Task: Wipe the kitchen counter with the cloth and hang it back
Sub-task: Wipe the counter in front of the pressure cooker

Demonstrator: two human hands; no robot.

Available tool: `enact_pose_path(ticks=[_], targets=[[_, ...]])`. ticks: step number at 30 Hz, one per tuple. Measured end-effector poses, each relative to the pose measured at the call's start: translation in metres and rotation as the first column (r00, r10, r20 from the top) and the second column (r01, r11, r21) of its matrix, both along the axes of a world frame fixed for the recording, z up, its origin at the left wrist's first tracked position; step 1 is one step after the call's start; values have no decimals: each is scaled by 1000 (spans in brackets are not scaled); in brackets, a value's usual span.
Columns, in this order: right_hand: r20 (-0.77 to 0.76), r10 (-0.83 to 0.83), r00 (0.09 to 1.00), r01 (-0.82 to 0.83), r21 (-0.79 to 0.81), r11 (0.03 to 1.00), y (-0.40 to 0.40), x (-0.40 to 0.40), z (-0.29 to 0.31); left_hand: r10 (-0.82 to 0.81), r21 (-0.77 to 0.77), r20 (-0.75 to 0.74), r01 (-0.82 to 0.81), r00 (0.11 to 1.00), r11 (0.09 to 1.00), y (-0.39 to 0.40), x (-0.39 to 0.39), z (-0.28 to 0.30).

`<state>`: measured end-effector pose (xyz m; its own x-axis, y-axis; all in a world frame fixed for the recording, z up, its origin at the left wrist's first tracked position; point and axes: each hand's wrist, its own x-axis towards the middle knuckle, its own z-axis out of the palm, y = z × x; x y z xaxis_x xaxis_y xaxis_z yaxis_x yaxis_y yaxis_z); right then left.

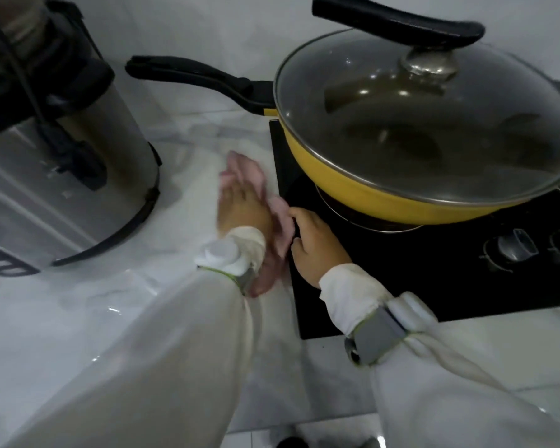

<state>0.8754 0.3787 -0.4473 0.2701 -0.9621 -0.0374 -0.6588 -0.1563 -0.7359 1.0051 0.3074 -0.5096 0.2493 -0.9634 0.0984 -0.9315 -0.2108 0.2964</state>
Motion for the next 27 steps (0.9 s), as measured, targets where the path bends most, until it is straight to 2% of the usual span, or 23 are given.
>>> enact_pose_path(ticks=[2,3,6,7,8,9,10,11,12,13,14,18,22,24,27], targets=[[-5,-9,1000,9,-16,1000,6,4,-6,-226,61,19,225,974,972,21,-21,-1],[-10,-8,1000,8,-29,1000,12,7,-7,-272,97,14,269,962,958,30,-15,0],[-38,19,999,-21,-56,998,25,16,-6,-237,-28,-67,236,969,971,53,28,3],[-66,38,997,-42,-62,997,28,18,-7,-239,-90,-181,226,954,970,65,46,5],[-99,48,994,-55,-71,996,31,20,-7,-218,-67,-249,208,944,976,71,62,3],[-127,50,991,-60,-80,995,36,21,-7,-248,-33,-244,248,937,968,75,75,6],[-152,52,987,-66,-91,994,40,22,-8,-158,99,-197,180,968,979,79,82,14],[-173,55,983,-73,-100,992,45,23,-8,68,177,-183,-36,981,984,82,86,16],[-186,57,981,-77,-106,991,50,23,-8,243,134,-96,-230,965,964,85,85,16],[-189,56,980,-78,-110,991,56,21,-9,327,97,-107,-317,939,943,91,76,17],[-178,49,983,-70,-114,991,58,19,-10,332,85,-100,-324,938,942,95,64,18],[-79,8,997,-19,-142,990,69,5,-12,101,88,-100,-93,990,992,118,-2,26],[-35,6,999,-10,-114,993,80,-3,-14,-130,116,-122,144,984,983,156,-37,32],[-58,37,998,-43,-99,994,87,-3,-15,-155,129,-122,170,980,977,173,-25,37],[-91,87,992,-97,-110,989,96,-1,-15,-37,231,-56,49,998,972,182,24,39]])
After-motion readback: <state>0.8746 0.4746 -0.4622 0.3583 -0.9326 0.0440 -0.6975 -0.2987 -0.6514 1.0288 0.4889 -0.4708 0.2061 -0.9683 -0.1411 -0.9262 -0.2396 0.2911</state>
